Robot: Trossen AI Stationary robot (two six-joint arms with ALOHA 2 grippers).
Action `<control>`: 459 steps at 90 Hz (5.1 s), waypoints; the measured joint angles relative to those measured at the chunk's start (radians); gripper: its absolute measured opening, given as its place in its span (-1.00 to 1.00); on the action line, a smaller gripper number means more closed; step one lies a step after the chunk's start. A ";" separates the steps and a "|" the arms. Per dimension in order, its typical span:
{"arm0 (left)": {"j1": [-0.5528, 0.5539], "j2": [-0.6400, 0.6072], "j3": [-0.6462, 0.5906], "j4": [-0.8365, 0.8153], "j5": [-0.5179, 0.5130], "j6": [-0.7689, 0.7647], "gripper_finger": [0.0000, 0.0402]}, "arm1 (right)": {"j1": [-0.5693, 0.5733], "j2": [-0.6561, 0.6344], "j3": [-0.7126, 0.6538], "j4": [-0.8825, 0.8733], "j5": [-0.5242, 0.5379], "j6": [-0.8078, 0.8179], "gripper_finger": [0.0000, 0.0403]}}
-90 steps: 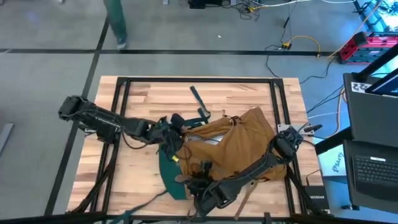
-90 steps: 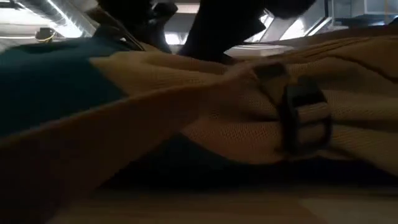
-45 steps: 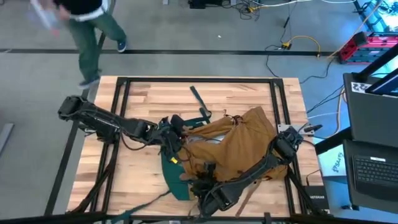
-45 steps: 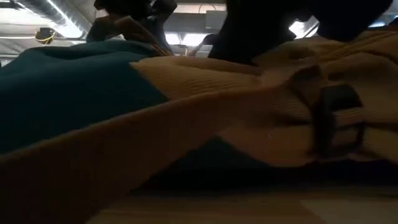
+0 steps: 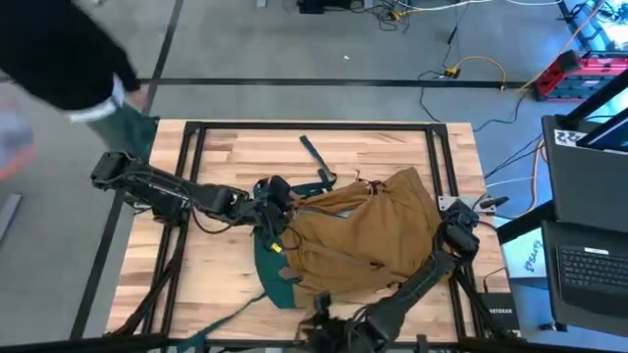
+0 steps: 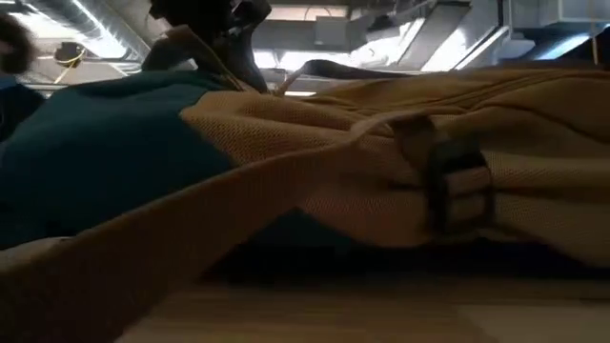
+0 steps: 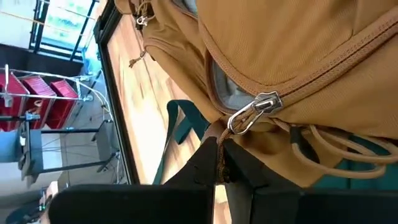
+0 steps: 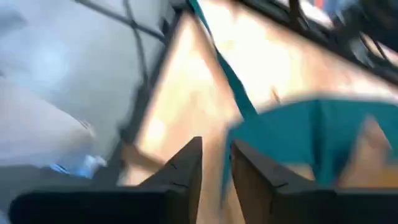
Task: Unpack backpack
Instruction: Close the brown backpack
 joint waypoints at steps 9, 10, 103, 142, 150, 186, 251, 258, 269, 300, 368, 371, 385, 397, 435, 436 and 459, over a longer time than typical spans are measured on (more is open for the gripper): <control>0.002 0.000 0.000 0.000 0.005 0.003 -1.00 | 0.000 -0.003 0.000 0.068 -0.038 -0.074 -0.56; 0.002 0.000 0.000 -0.001 0.005 0.003 -1.00 | -0.001 -0.003 0.000 0.065 -0.038 -0.075 -0.56; 0.013 0.003 0.001 -0.095 0.026 -0.040 -1.00 | -0.558 -0.873 -1.109 0.818 -0.537 -0.415 -0.46; 0.050 0.003 -0.001 0.218 0.015 0.264 -1.00 | -0.934 -0.928 -1.181 0.848 -0.962 -0.494 -0.46; 0.077 0.003 -0.001 0.268 0.040 0.314 -1.00 | -1.006 -0.927 -1.181 0.857 -1.108 -0.471 -0.46; 0.199 -0.007 0.019 0.340 0.292 0.155 -1.00 | -1.097 -0.921 -1.023 0.874 -1.316 -0.053 -0.46; 0.229 -0.007 0.055 0.332 0.360 -0.280 -1.00 | -1.095 -0.764 -0.955 0.801 -1.425 0.202 -0.46; 0.230 -0.007 0.055 0.332 0.345 -0.282 -1.00 | -1.095 -0.753 -0.955 0.800 -1.437 0.211 -0.46; 0.230 -0.007 0.055 0.332 0.324 -0.285 -1.00 | -1.095 -0.734 -0.955 0.797 -1.456 0.224 -0.46; 0.235 -0.007 0.055 0.347 0.307 -0.306 -1.00 | -1.095 -0.679 -0.955 0.853 -1.464 0.230 -0.46; 0.254 -0.004 0.058 0.338 0.308 -0.359 -1.00 | -1.094 -0.642 -0.882 0.765 -1.388 0.094 -0.70; 0.254 -0.004 0.058 0.338 0.308 -0.359 -1.00 | -1.094 -0.642 -0.882 0.765 -1.388 0.081 -0.79; 0.254 -0.004 0.057 0.339 0.304 -0.384 -1.00 | -1.095 -0.642 -0.882 0.765 -1.385 0.028 -0.93; 0.262 -0.004 0.057 0.333 0.289 -0.451 -0.93 | -1.095 -0.642 -0.883 0.766 -1.365 0.013 -0.96; 0.269 -0.008 0.120 0.204 0.329 -0.749 -0.36 | -1.095 -0.643 -0.883 0.769 -1.332 -0.007 -0.99; 0.267 -0.008 0.121 0.201 0.334 -0.765 -0.35 | -1.095 -0.643 -0.883 0.769 -1.331 -0.008 -0.99; 0.212 -0.004 0.128 0.154 0.448 -1.107 -0.08 | -1.098 -0.641 -0.885 0.758 -1.283 -0.026 -1.00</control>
